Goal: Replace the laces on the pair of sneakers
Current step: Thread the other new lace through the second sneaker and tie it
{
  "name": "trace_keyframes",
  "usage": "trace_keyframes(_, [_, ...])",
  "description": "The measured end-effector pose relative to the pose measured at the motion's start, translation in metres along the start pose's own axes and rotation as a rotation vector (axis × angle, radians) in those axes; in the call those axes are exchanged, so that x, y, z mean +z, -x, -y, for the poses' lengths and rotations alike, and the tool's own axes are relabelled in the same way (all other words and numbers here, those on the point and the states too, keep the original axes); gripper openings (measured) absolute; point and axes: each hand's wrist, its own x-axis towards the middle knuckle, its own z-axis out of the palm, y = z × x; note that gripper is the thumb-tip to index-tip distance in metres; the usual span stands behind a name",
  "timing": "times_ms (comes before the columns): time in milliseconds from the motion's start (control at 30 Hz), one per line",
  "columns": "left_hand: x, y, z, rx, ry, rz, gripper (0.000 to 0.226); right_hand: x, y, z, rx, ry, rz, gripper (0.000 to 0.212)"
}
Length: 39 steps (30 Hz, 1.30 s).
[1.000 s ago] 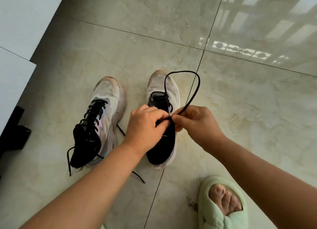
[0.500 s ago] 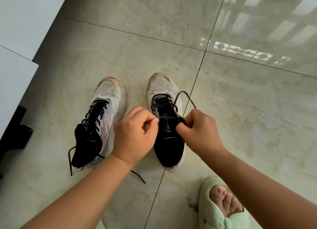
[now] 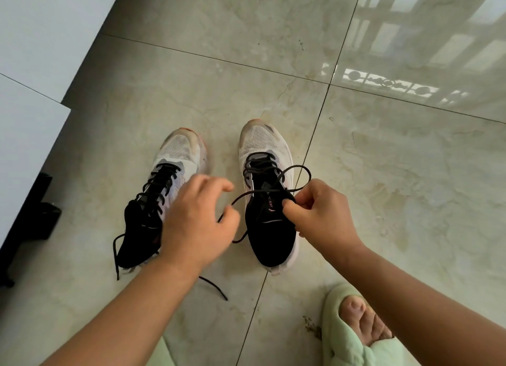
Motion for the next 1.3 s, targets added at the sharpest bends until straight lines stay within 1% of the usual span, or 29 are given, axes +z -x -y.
trace_keyframes(33, [0.003,-0.004,-0.010,0.102,0.015,-0.034,0.025,0.000,0.000,0.000,-0.003,0.000,-0.001,0.018])
trace_keyframes(100, [0.014,-0.013,-0.026,0.206,-0.018,-0.018,0.023,0.000,0.000,0.000,-0.012,0.007,-0.004,0.018])
trace_keyframes(133, [0.020,-0.018,-0.032,0.215,-0.051,-0.015,0.021,0.000,0.000,0.001,-0.018,0.009,-0.007,0.018])
trace_keyframes(233, [0.031,-0.027,-0.041,0.159,-0.099,-0.020,0.012,0.000,0.000,0.001,-0.025,0.006,-0.013,0.017])
trace_keyframes(333, [0.029,-0.025,-0.035,0.164,-0.040,-0.077,0.012,0.000,0.000,0.000,-0.017,0.011,-0.025,0.018])
trace_keyframes(500, [0.012,-0.009,-0.008,0.023,0.162,-0.135,0.019,0.001,0.001,0.000,-0.012,0.017,-0.042,0.017])
trace_keyframes(633, [0.008,-0.002,0.010,-0.061,0.154,-0.176,0.017,0.000,0.004,-0.003,-0.021,0.024,-0.102,0.017])
trace_keyframes(833, [0.006,-0.005,0.024,-0.146,0.144,-0.248,0.016,0.000,0.011,-0.009,-0.003,0.009,-0.148,0.020])
trace_keyframes(900, [0.007,-0.006,0.026,-0.182,0.170,-0.250,0.015,0.000,0.011,-0.010,-0.008,0.012,-0.150,0.022])
trace_keyframes(1000, [0.009,-0.006,0.029,-0.283,0.260,-0.211,0.016,-0.004,0.010,-0.010,-0.023,0.029,-0.140,0.022])
trace_keyframes(1067, [0.006,-0.006,0.031,-0.299,0.321,-0.161,0.017,-0.008,0.009,-0.008,-0.076,0.098,-0.112,0.017])
trace_keyframes(1133, [0.000,-0.008,0.028,-0.249,0.370,-0.093,0.014,-0.010,0.009,-0.003,-0.173,0.201,-0.106,0.014])
trace_keyframes(1200, [-0.004,-0.010,0.021,-0.171,0.371,-0.044,0.010,-0.010,0.008,0.008,-0.322,0.230,-0.114,0.016])
trace_keyframes(1267, [-0.006,-0.013,0.014,-0.119,0.362,-0.062,0.004,-0.007,0.007,0.018,-0.513,0.289,-0.072,0.011])
trace_keyframes(1300, [-0.006,-0.015,0.010,-0.103,0.352,-0.090,0.007,-0.007,0.007,0.020,-0.586,0.369,-0.044,0.011])
